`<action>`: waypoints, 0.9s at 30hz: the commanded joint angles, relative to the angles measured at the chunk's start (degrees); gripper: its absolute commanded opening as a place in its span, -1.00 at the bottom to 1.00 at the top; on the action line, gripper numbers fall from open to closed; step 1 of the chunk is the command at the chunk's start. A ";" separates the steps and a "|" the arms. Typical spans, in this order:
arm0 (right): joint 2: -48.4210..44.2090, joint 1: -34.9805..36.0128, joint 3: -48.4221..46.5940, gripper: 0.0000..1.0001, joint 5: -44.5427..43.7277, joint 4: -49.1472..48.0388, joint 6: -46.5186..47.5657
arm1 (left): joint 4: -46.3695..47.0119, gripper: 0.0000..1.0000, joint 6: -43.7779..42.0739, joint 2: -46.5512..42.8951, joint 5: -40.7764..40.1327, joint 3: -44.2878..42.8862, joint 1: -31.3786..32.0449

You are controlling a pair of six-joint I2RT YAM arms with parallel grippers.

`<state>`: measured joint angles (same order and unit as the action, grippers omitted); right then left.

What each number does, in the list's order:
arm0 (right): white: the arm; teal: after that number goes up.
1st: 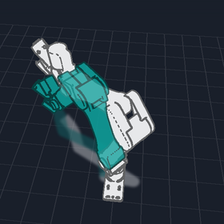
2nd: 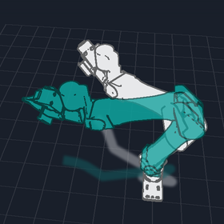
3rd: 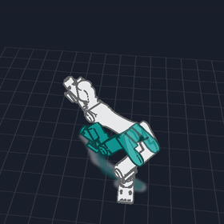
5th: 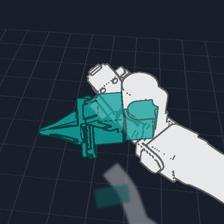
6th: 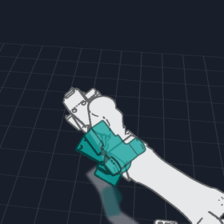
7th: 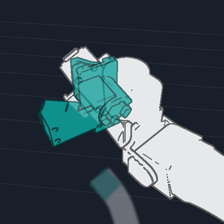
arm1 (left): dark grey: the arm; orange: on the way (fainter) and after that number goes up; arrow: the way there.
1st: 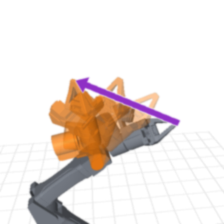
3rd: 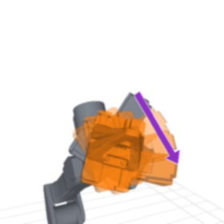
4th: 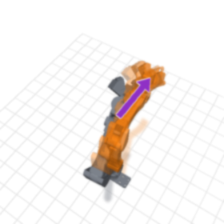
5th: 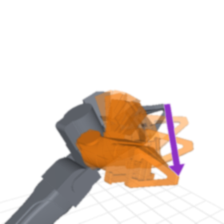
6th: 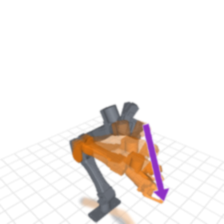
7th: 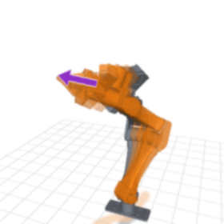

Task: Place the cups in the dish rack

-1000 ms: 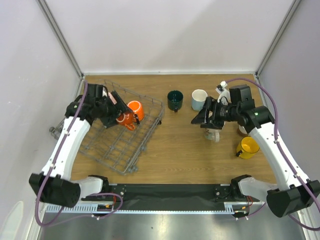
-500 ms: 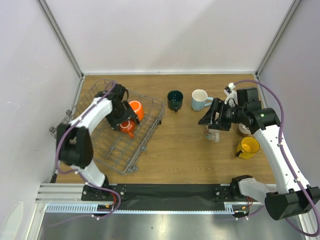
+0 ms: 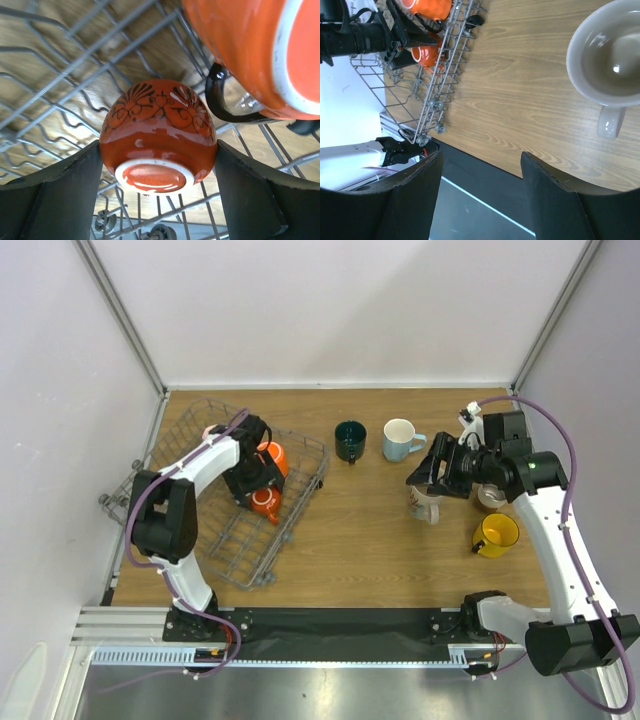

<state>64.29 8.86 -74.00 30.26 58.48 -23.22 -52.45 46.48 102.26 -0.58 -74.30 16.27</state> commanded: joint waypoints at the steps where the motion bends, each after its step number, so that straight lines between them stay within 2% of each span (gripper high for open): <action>1: 1.18 -0.25 -2.11 0.40 -2.22 0.23 1.16 | 3.22 -0.39 0.37 -1.10 3.74 1.18 -0.01; 4: 3.28 -0.34 -3.87 0.40 -7.13 2.34 2.04 | 2.70 -0.15 -0.86 -0.39 2.69 -0.13 0.07; 9: 6.98 -0.51 -5.72 0.41 -14.51 4.54 2.83 | 1.73 0.11 -2.09 -0.74 1.20 -1.11 -0.01; 10: 7.42 -0.60 -5.63 0.42 -15.05 4.45 2.83 | 1.65 0.25 -2.09 -1.01 1.02 -0.85 -0.01; 12: 9.09 -0.78 -5.63 0.42 -15.84 4.19 2.92 | 1.30 0.38 -2.18 -1.27 0.76 -0.76 -0.01; 17: 10.77 -0.86 -6.60 0.42 -15.06 3.05 3.88 | 0.77 0.43 -2.97 -1.54 -1.35 -0.84 -0.01; 19: 10.68 -0.86 -6.69 0.42 -15.14 2.78 3.97 | 0.42 0.51 -2.97 -1.97 -2.14 -0.84 -0.01; 20: 10.77 -0.86 -6.69 0.43 -15.06 2.78 4.15 | 0.59 0.56 -2.97 -2.24 -2.32 -0.76 -0.01; 21: 10.85 -0.95 -6.51 0.42 -14.97 2.69 4.24 | 0.42 0.73 -2.80 -2.41 -2.50 -0.58 -0.01; 25: 10.68 -0.95 -5.46 0.42 -14.70 2.17 4.41 | 0.24 0.86 -3.15 -3.38 -2.50 -0.41 -0.01; 27: 10.85 -1.04 -5.11 0.42 -14.88 1.99 4.59 | 0.06 0.99 -3.41 -4.34 -2.50 -0.67 -0.01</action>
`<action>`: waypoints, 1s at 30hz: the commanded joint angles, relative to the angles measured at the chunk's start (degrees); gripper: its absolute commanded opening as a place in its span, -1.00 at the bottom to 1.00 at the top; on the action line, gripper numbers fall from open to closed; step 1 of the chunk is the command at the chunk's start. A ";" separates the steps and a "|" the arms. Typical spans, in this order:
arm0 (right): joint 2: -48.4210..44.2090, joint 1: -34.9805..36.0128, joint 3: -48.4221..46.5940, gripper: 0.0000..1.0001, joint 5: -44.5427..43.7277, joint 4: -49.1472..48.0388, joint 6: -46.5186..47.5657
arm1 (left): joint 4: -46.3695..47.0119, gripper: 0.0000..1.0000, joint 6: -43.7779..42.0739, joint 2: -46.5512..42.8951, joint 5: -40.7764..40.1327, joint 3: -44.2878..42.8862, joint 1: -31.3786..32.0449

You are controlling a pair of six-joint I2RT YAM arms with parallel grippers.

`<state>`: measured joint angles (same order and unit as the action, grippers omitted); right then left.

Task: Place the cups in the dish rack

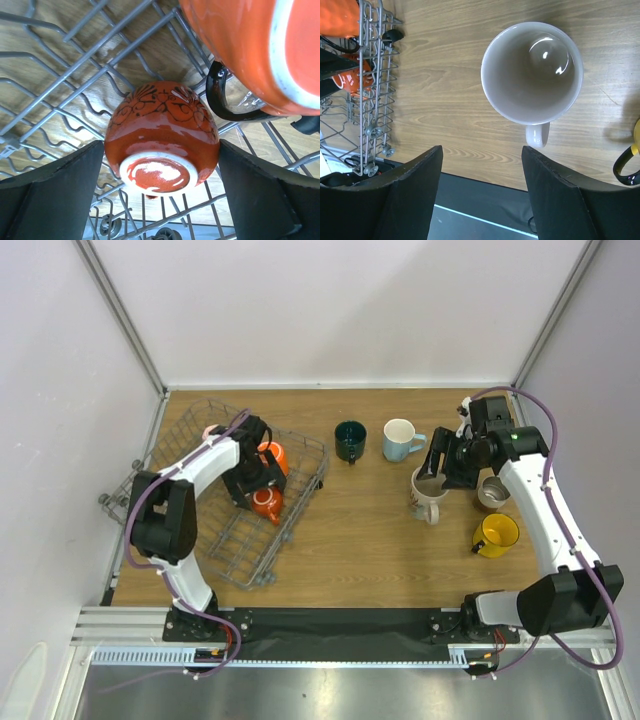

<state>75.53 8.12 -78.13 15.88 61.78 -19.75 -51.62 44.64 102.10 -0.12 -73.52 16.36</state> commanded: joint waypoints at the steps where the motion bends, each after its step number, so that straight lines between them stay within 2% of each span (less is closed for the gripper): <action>1: -0.03 -0.38 -0.97 0.42 -0.76 -1.14 1.20 | -0.77 1.00 -1.75 -4.63 -2.69 -1.63 -0.10; 12: 4.01 -4.77 -1.41 0.43 -3.13 -0.78 1.73 | -1.91 1.00 -2.10 -10.69 -0.50 -2.25 -0.10; 15: 6.29 -6.01 -1.33 0.43 -4.63 -1.66 1.82 | -2.26 1.00 -2.02 -14.29 1.42 -2.59 -0.10; 19: 10.34 -6.10 -2.03 0.40 -6.99 -2.19 1.29 | -0.95 1.00 -3.07 -23.49 5.81 -3.48 -0.10; 23: 13.15 -6.10 -2.21 0.30 -9.37 -4.64 0.77 | 2.21 1.00 -3.42 -33.60 11.36 -1.81 -0.10; 24: 14.37 -6.19 -2.12 0.20 -9.72 -4.91 0.76 | 4.40 0.99 -2.81 -35.29 12.85 0.19 -0.01; 25: 15.26 -6.19 -2.03 0.15 -10.42 -5.09 0.68 | 5.37 1.00 -2.46 -37.40 16.61 1.35 -0.01; 29: 17.81 -6.19 -0.01 0.01 -11.05 -7.71 0.41 | 6.97 1.00 -0.09 -44.00 22.70 5.13 0.16; 30: 18.42 -6.10 0.43 -0.14 -10.87 -8.51 0.32 | 7.14 1.00 0.18 -45.84 23.40 5.57 0.16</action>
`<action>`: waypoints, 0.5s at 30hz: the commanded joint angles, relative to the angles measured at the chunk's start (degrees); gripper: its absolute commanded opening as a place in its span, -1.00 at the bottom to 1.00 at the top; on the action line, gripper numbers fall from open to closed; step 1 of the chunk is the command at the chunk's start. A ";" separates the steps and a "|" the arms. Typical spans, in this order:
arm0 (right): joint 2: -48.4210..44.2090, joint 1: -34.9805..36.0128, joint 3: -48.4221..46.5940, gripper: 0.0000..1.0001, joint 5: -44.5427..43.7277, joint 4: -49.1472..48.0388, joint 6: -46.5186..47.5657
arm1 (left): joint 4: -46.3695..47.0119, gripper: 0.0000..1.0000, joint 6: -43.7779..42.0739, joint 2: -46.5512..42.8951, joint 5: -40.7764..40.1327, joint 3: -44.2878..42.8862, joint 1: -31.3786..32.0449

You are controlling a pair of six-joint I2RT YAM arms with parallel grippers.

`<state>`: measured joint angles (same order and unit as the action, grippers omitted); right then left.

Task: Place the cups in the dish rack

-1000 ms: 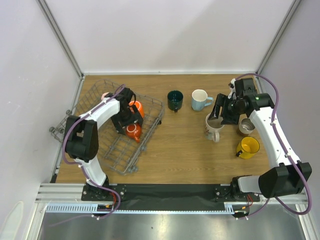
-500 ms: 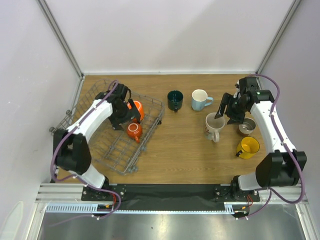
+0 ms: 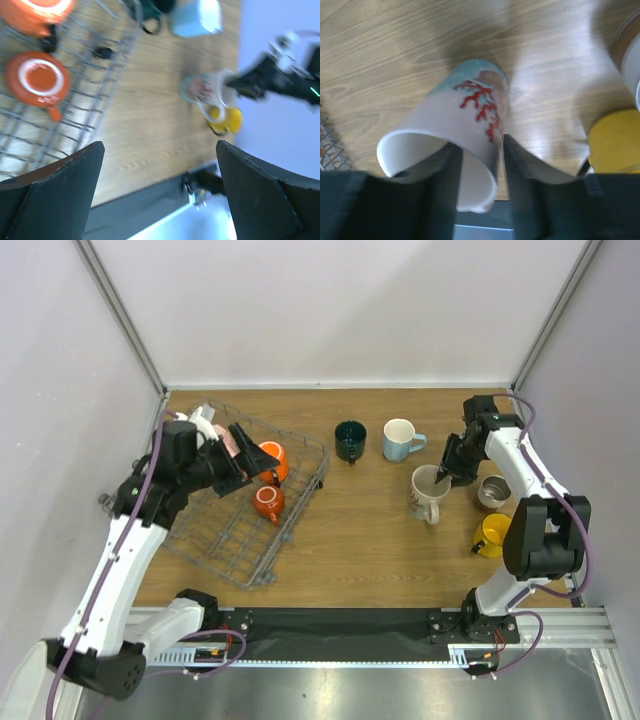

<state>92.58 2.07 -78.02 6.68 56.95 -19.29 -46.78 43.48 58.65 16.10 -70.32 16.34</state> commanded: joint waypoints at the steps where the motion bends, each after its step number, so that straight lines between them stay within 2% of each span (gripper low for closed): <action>1: 1.90 -0.13 0.85 -0.22 -0.36 -4.21 -0.22 | 2.75 0.99 1.34 -3.19 8.24 2.82 0.19; 2: 3.30 -0.13 1.02 -0.30 0.52 -5.26 -0.22 | 3.97 0.99 1.34 -3.89 10.68 3.00 0.19; 3: 3.84 -0.13 1.03 -0.50 1.05 -5.53 -0.22 | 4.94 0.99 1.34 -4.42 12.01 3.17 0.19; 7: 4.72 -0.04 -0.11 -1.00 2.72 -5.53 0.21 | 10.48 1.00 1.69 -7.40 17.12 2.74 0.10; 11: 2.18 -0.04 -3.27 -1.00 6.14 -3.78 1.09 | 15.14 1.00 1.34 -10.22 17.74 2.65 0.54; 15: -3.52 -0.13 -7.23 -1.00 16.32 -2.37 1.36 | 20.58 1.00 2.65 -11.19 20.37 4.40 0.62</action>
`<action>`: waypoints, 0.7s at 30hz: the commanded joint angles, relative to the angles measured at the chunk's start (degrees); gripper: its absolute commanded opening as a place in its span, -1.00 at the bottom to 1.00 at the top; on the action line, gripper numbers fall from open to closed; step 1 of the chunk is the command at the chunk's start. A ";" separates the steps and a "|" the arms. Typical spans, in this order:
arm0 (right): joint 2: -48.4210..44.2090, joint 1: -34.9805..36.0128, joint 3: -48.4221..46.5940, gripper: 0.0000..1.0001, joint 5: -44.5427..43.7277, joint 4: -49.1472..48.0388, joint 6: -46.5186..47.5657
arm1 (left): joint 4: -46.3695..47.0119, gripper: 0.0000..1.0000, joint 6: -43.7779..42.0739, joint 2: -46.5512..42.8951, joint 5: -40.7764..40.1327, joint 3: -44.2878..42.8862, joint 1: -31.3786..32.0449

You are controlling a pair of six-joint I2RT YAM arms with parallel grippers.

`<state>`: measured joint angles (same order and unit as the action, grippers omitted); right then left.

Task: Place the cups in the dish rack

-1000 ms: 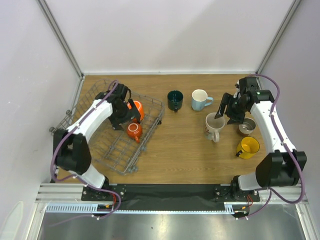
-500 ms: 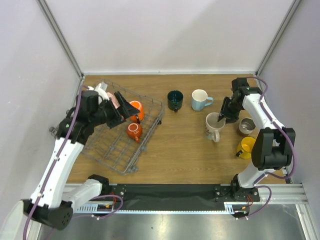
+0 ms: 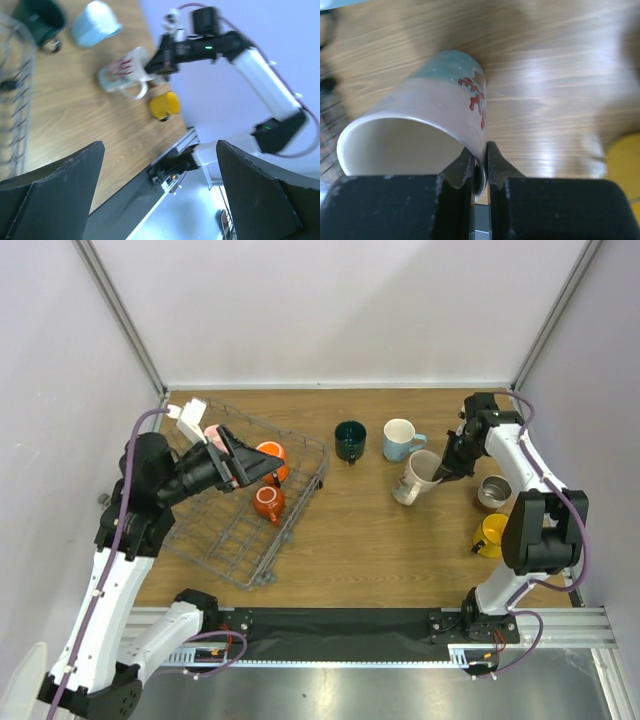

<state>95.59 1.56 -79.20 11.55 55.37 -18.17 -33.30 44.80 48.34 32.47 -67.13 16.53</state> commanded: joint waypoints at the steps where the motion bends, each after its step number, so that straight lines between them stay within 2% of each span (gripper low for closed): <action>1: -8.04 0.37 -6.75 -1.00 17.48 -1.66 -0.10 | 10.24 1.00 2.04 -0.70 6.18 1.65 0.43; 3: -10.59 0.63 -7.20 -1.00 22.35 -3.33 -2.82 | 13.77 1.00 4.85 -0.35 8.21 2.79 0.52; 4: -13.30 0.63 -7.02 -1.00 28.38 -4.74 -4.57 | 16.83 0.99 5.99 -0.17 9.18 2.97 0.52; 6: -16.30 0.90 -5.02 -1.00 33.25 -11.93 -11.57 | 19.84 0.99 8.98 0.35 9.80 3.24 0.69; 7: -18.66 0.81 -4.22 -1.00 38.23 -18.92 -14.32 | 22.81 1.00 9.95 0.70 10.85 3.15 0.60; 9: -20.79 1.42 -2.90 -1.00 42.92 -26.33 -20.72 | 24.94 1.00 12.76 2.45 11.91 1.49 0.60; 10: -21.84 2.03 -2.28 -1.00 46.68 -33.51 -26.33 | 25.99 0.99 13.56 3.16 13.05 0.70 0.69; 16: -23.96 7.92 -3.15 -1.00 50.58 -57.26 -43.23 | 33.12 1.00 25.94 6.68 15.78 -1.16 0.78; 21: -22.29 12.41 -5.53 -1.00 51.90 -58.90 -43.27 | 44.35 1.00 40.27 7.12 16.23 2.53 0.95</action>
<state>73.32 12.12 -80.90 58.39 7.25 -55.31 0.86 73.19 55.81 46.78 -65.54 16.93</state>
